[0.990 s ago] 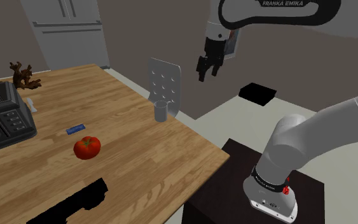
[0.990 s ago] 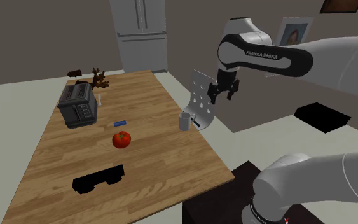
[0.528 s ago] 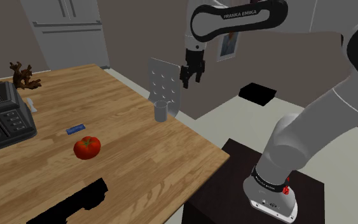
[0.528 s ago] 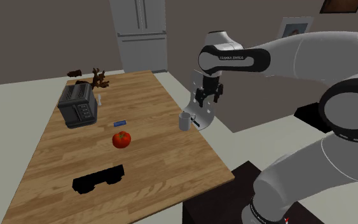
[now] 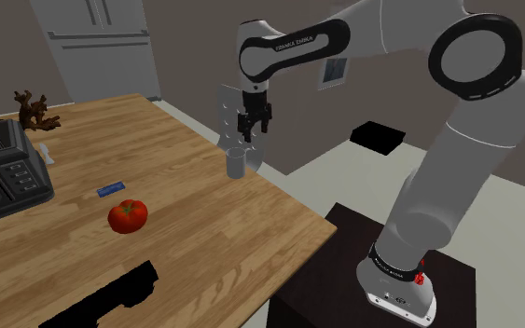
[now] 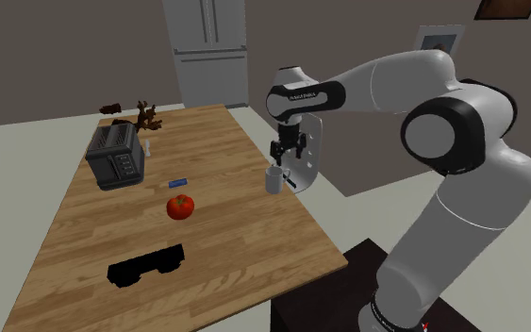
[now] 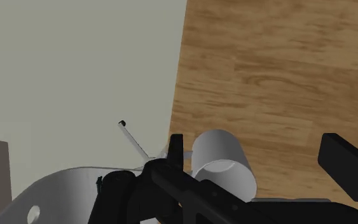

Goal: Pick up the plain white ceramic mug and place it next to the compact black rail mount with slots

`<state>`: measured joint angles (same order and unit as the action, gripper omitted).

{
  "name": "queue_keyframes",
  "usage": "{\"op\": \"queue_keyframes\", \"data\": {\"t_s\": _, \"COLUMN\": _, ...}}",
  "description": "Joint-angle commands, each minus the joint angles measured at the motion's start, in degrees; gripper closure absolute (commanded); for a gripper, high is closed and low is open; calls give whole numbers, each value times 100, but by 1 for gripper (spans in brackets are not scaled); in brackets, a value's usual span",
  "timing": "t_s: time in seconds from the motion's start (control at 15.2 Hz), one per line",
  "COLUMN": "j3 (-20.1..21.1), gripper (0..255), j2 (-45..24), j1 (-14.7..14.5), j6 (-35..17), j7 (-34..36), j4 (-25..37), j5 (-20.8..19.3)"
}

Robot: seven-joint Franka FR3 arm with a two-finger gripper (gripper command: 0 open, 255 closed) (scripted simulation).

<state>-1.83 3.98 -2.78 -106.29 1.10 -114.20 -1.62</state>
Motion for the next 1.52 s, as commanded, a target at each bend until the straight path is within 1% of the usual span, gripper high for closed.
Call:
{"op": "queue_keyframes", "data": {"t_s": 0.0, "j3": 24, "gripper": 0, "j2": -503, "j1": -28, "j6": -44, "j7": -55, "j4": 353, "j5": 10}}
{"op": "queue_keyframes", "data": {"t_s": 0.26, "j3": 82, "gripper": 0, "j2": -1439, "j1": -86, "j6": -52, "j7": -140, "j4": 1068, "j5": 13}}
{"op": "queue_keyframes", "data": {"t_s": 0.59, "j3": 157, "gripper": 0, "j2": -2583, "j1": -156, "j6": 73, "j7": -229, "j4": 2084, "j5": -6}}
{"op": "queue_keyframes", "data": {"t_s": 1.06, "j3": 152, "gripper": 0, "j2": -2656, "j1": -148, "j6": -442, "j7": -225, "j4": 1643, "j5": -11}}
{"op": "queue_keyframes", "data": {"t_s": 1.45, "j3": 152, "gripper": 0, "j2": -2665, "j1": -148, "j6": -483, "j7": -225, "j4": 1610, "j5": -11}}
